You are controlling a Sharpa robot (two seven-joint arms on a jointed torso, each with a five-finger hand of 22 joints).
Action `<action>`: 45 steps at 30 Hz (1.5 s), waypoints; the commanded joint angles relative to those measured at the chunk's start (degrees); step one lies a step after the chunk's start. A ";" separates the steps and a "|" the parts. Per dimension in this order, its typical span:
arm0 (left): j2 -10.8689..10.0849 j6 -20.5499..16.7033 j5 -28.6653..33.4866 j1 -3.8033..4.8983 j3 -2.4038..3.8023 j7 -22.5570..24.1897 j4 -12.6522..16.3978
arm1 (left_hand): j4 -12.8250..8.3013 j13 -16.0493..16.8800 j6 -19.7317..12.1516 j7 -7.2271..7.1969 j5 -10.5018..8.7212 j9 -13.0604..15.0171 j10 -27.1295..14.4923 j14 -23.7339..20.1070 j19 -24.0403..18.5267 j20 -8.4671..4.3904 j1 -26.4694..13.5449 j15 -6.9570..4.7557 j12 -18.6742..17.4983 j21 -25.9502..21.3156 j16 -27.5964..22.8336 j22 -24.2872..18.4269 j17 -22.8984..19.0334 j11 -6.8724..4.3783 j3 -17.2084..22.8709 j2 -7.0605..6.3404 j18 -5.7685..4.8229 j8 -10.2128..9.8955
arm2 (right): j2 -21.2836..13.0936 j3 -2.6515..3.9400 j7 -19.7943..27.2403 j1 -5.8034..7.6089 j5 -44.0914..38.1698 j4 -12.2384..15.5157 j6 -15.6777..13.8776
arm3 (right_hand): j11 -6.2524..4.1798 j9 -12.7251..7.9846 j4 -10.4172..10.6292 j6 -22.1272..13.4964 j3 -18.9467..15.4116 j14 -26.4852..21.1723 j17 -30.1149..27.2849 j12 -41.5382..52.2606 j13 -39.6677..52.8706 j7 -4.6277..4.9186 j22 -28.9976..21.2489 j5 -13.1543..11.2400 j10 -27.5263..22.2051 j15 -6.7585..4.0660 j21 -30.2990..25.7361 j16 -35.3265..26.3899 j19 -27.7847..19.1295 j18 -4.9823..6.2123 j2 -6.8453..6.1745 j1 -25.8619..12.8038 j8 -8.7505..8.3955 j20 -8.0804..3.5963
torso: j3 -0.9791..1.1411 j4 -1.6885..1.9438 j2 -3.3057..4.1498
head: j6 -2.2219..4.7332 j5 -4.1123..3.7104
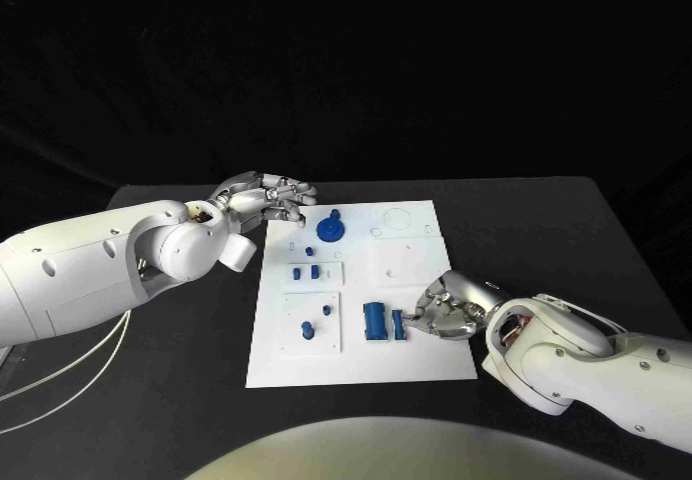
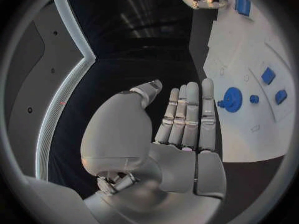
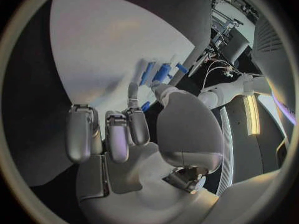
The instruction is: Assemble the parts on the task board
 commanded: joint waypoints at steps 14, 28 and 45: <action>6.23 -7.58 6.23 -2.20 -0.67 10.21 -7.17 | 2.81 -2.05 -2.77 -0.61 -4.97 -0.68 -0.37 -5.54 -9.31 2.42 1.33 2.13 -5.08 -11.66 -19.03 -8.35 -6.73 -0.40 -5.69 -0.04 0.24 -0.82 | 8.80 0.94 41.25 6.58 53.99 -26.85 -2.46 | 7.36 -5.02 -6.41 -11.13 6.28 -20.33 -34.56 -56.69 -35.37 6.80 -13.68 5.01 -27.62 6.67 -62.95 -46.97 -24.56 7.51 0.78 8.37 -5.40 6.22 | -1.25 -0.32 -3.67 | 7.55 -1.28; 12.26 -8.06 7.47 -4.21 -0.37 11.18 -16.74 | -7.83 -9.47 -51.61 -10.12 -7.99 -20.98 -56.42 -51.28 -56.38 -9.70 -22.82 -4.01 -20.14 -20.09 -60.56 -68.29 -28.75 -7.47 -27.35 10.24 -9.73 -13.88 | 16.04 2.04 44.48 6.61 57.32 -41.71 -0.51 | 1.34 -42.48 -16.45 -63.36 -24.74 -83.93 -74.90 -78.48 -74.92 -2.99 -74.91 -3.10 -83.92 4.62 -76.77 -89.64 -84.01 -2.59 13.64 -17.14 -12.37 -1.85 | -0.95 -0.20 -4.59 | 10.59 -0.79; 9.31 -30.50 6.95 -5.40 0.85 17.16 -0.90 | -7.83 -9.47 -51.61 -10.12 -7.99 -20.98 -56.42 -51.28 -56.38 -9.70 -73.30 -4.01 -20.14 -20.09 -60.56 -68.29 -28.75 -7.47 -27.35 10.24 -9.73 -13.88 | 11.17 7.76 55.22 2.40 73.53 -21.57 -14.87 | 1.34 -42.48 -16.45 -63.36 -24.74 -83.93 -74.90 -78.48 -74.92 -2.99 -74.91 -3.10 -83.92 4.62 -76.77 -89.64 -84.01 -2.59 13.64 -61.92 -12.37 -1.85 | -1.47 3.04 -5.80 | 14.76 -2.75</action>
